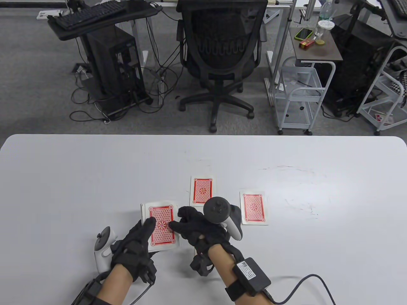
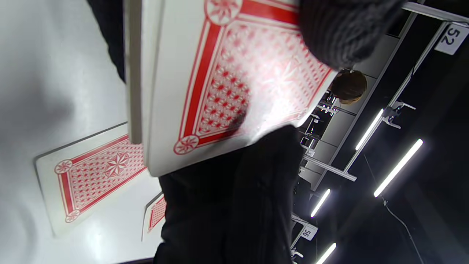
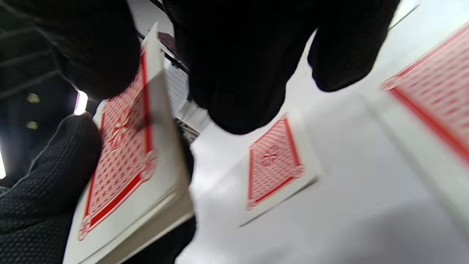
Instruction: Four-player card dealing with fan arrangement
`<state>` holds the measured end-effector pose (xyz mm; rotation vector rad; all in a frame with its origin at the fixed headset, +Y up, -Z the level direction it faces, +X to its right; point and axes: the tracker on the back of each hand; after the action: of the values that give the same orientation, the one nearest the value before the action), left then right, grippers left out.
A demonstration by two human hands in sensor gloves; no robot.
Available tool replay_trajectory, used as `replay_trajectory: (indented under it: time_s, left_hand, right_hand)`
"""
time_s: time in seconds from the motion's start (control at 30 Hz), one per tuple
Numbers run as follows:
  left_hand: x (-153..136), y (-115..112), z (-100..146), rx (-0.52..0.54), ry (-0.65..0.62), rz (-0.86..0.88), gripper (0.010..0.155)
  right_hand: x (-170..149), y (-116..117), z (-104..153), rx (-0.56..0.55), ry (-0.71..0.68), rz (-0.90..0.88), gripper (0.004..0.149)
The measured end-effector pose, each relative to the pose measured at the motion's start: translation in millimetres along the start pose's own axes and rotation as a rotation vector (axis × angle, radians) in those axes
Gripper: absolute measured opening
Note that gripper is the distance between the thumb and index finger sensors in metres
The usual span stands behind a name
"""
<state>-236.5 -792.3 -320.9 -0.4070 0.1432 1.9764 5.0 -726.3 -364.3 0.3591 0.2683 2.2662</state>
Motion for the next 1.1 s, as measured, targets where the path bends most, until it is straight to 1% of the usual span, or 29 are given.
replay_trajectory:
  time_s: [0.1, 0.2, 0.3, 0.33, 0.4, 0.47, 0.5, 0.57, 0.6, 0.63, 0.67, 0.73, 0.77, 0.83, 0.87, 0.9, 0.97, 1.0, 1.07, 1.1]
  left_hand:
    - [1.2, 0.4, 2.0, 0.032, -0.015, -0.022, 0.052]
    - [1.4, 3.2, 1.3, 0.017, -0.007, 0.008, 0.053]
    - [5.2, 4.8, 0.7, 0.005, -0.027, 0.007, 0.053]
    - [6.7, 5.6, 0.8, 0.005, -0.038, 0.003, 0.053]
    - [10.2, 11.3, 2.6, 0.042, -0.054, -0.005, 0.053]
    - [11.5, 19.7, 5.0, 0.102, -0.051, 0.004, 0.053]
    - [12.2, 24.2, 5.5, 0.121, -0.052, 0.006, 0.053]
    - [13.8, 30.0, 5.8, 0.142, -0.056, -0.008, 0.053]
    - [14.7, 32.1, 5.6, 0.148, -0.059, -0.013, 0.053]
    - [15.0, 32.9, 5.5, 0.150, -0.060, -0.014, 0.053]
    - [15.2, 33.4, 5.5, 0.152, -0.061, -0.013, 0.053]
    - [15.1, 34.1, 5.8, 0.155, -0.063, -0.014, 0.053]
    - [15.0, 34.3, 5.8, 0.157, -0.063, -0.016, 0.053]
    - [14.7, 35.1, 6.0, 0.162, -0.067, -0.019, 0.053]
    - [14.7, 35.1, 6.0, 0.162, -0.068, -0.019, 0.053]
    - [14.7, 34.9, 6.4, 0.162, -0.068, -0.017, 0.053]
    - [14.4, 34.7, 6.5, 0.161, -0.066, -0.021, 0.053]
    - [14.3, 34.5, 6.4, 0.160, -0.065, -0.022, 0.053]
    - [14.0, 32.8, 6.1, 0.150, -0.063, -0.024, 0.053]
    - [13.9, 31.2, 6.0, 0.142, -0.063, -0.026, 0.053]
  right_hand:
    - [-1.2, 2.1, 0.4, -0.073, -0.020, 0.038, 0.061]
    - [-9.3, -0.1, 0.7, -0.067, -0.004, -0.070, 0.058]
    - [-22.5, -8.8, 1.2, -0.016, 0.001, -0.213, 0.060]
    - [-25.4, -12.7, 2.0, -0.015, 0.007, -0.230, 0.061]
    - [-32.0, -25.1, 5.8, -0.028, 0.020, -0.226, 0.067]
    - [-38.8, -38.4, 10.0, -0.013, 0.042, -0.154, 0.072]
    - [-44.2, -44.7, 12.3, 0.027, 0.086, -0.067, 0.076]
    - [-50.7, -48.4, 14.7, 0.069, 0.146, 0.048, 0.079]
    - [-56.0, -47.9, 15.4, 0.066, 0.187, 0.157, 0.080]
    - [-57.3, -47.1, 15.2, 0.066, 0.205, 0.189, 0.081]
    - [-59.9, -44.4, 14.4, 0.071, 0.258, 0.300, 0.082]
    - [-60.5, -39.8, 11.5, 0.071, 0.297, 0.449, 0.084]
    - [-60.5, -37.9, 10.9, 0.076, 0.312, 0.494, 0.084]
    - [-60.1, -28.5, 7.6, 0.079, 0.366, 0.721, 0.086]
    - [-60.4, -26.8, 6.9, 0.080, 0.382, 0.761, 0.086]
    - [-61.7, -23.3, 4.5, 0.099, 0.404, 0.845, 0.087]
    - [-63.2, -21.6, 3.9, 0.117, 0.411, 0.865, 0.085]
    - [-62.7, -23.0, 4.5, 0.125, 0.403, 0.836, 0.084]
    - [-56.8, -28.8, 7.3, 0.102, 0.365, 0.742, 0.083]
    - [-50.5, -33.6, 9.4, 0.066, 0.325, 0.666, 0.080]
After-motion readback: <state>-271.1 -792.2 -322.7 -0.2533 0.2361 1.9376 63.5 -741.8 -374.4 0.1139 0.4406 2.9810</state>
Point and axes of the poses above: the tracker on the back of each hand, its own x axis roughly to the thumb side, its own z axis roughly from the fingertips to the wrist, y = z × x, and after that the axes turned 7 degrees about z, right-handed
